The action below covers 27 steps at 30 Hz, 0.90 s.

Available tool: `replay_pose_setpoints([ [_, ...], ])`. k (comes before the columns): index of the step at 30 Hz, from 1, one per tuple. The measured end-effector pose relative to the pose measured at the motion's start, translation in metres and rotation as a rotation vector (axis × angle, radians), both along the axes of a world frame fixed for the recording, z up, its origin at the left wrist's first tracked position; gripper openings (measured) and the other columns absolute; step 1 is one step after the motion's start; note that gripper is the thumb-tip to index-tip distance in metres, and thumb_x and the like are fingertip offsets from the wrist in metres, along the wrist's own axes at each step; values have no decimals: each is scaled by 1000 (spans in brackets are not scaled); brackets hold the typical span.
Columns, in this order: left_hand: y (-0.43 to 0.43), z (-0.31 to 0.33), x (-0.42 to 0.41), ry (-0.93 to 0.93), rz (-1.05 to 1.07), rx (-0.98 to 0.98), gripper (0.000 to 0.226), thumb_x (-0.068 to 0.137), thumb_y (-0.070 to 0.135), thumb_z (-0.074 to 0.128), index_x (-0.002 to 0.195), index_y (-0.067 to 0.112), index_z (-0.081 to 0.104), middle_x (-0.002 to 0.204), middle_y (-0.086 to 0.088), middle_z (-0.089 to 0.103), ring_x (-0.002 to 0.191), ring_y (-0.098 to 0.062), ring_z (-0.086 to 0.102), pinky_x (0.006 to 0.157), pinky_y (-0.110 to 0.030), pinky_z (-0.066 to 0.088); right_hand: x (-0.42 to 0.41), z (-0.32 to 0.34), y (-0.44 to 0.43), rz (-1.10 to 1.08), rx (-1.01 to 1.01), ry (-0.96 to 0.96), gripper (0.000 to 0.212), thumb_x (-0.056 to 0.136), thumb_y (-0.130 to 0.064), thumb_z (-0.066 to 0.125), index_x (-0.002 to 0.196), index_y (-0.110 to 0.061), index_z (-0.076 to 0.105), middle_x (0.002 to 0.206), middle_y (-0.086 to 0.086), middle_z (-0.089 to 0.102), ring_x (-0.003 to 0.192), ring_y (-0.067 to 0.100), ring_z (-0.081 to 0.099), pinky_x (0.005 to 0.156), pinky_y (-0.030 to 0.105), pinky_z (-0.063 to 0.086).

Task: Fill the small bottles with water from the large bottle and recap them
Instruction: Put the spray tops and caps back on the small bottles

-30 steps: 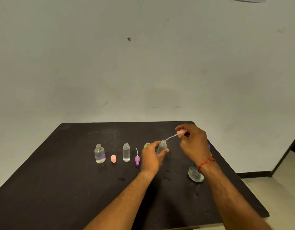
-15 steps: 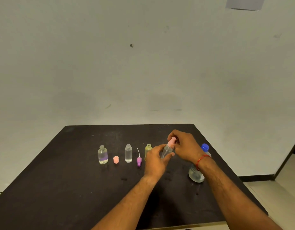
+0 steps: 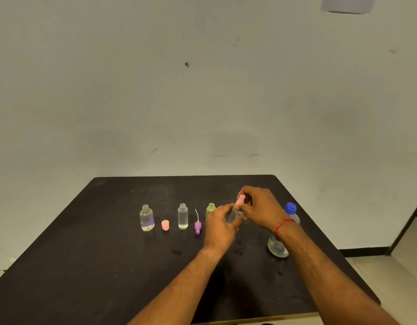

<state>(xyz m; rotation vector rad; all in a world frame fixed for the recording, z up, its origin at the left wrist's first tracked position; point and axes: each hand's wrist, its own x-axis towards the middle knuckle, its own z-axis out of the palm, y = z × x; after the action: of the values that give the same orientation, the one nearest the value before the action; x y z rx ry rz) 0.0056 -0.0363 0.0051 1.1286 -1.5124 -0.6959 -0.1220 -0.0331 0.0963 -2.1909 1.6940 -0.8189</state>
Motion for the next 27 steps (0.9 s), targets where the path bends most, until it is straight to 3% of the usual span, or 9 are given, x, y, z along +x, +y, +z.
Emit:
replay_pose_setpoints([
  [5, 1, -1, -4, -11, 25, 32, 20, 89, 34, 75, 104, 42, 64, 93, 13, 69, 77, -16, 69, 71, -35, 61, 2, -2, -2, -131, 3, 98, 33, 80, -50, 72, 92, -23, 58, 86, -3, 64, 76, 10, 59, 68, 20, 46],
  [7, 0, -1, -4, 1, 28, 48, 19, 89, 33, 75, 104, 38, 66, 94, 12, 69, 74, -16, 69, 70, -33, 60, -1, -4, -2, -105, -11, 15, 42, 77, -55, 72, 101, -24, 57, 90, -7, 63, 81, 9, 61, 71, 21, 50],
  [10, 3, 2, -2, 19, 8, 25, 24, 89, 31, 75, 113, 31, 70, 94, 16, 70, 68, -12, 67, 62, -27, 57, -3, -8, 1, 54, 3, -210, 46, 82, -32, 75, 124, -27, 54, 107, -9, 64, 101, 9, 63, 87, 25, 54],
  [13, 4, 4, -1, 7, -5, -1, 28, 88, 32, 75, 116, 29, 71, 93, 20, 68, 75, -13, 69, 65, -31, 60, -4, -14, -1, 84, 0, -315, 41, 85, -13, 72, 121, -28, 61, 105, -9, 69, 100, 6, 65, 90, 30, 56],
  [19, 5, 7, -5, -1, 19, 23, 28, 87, 34, 75, 113, 38, 67, 94, 21, 65, 82, -15, 70, 72, -31, 61, -1, -23, -1, -56, -62, -351, 36, 77, -31, 80, 108, -28, 62, 88, -7, 64, 79, 7, 63, 65, 13, 50],
  [21, 5, 7, -3, 8, 16, 28, 28, 87, 34, 75, 113, 38, 68, 93, 18, 67, 78, -14, 69, 72, -30, 60, 1, -25, 0, -33, -49, -384, 44, 78, -33, 79, 117, -30, 57, 97, -10, 63, 86, 5, 62, 70, 13, 50],
  [24, 6, 9, 0, 4, 5, 14, 32, 87, 37, 74, 119, 29, 70, 95, 23, 66, 82, -11, 69, 72, -29, 60, -3, -26, -1, 85, 6, -488, 57, 84, -17, 74, 134, -30, 49, 116, -11, 65, 107, 5, 61, 86, 23, 54],
  [27, 6, 10, 3, -11, 15, -19, 34, 87, 32, 75, 120, 26, 71, 97, 25, 66, 92, 4, 65, 78, -13, 53, -3, -27, -3, 96, 9, -516, 55, 86, -9, 70, 134, -29, 52, 110, -8, 70, 106, 7, 64, 91, 27, 53],
])
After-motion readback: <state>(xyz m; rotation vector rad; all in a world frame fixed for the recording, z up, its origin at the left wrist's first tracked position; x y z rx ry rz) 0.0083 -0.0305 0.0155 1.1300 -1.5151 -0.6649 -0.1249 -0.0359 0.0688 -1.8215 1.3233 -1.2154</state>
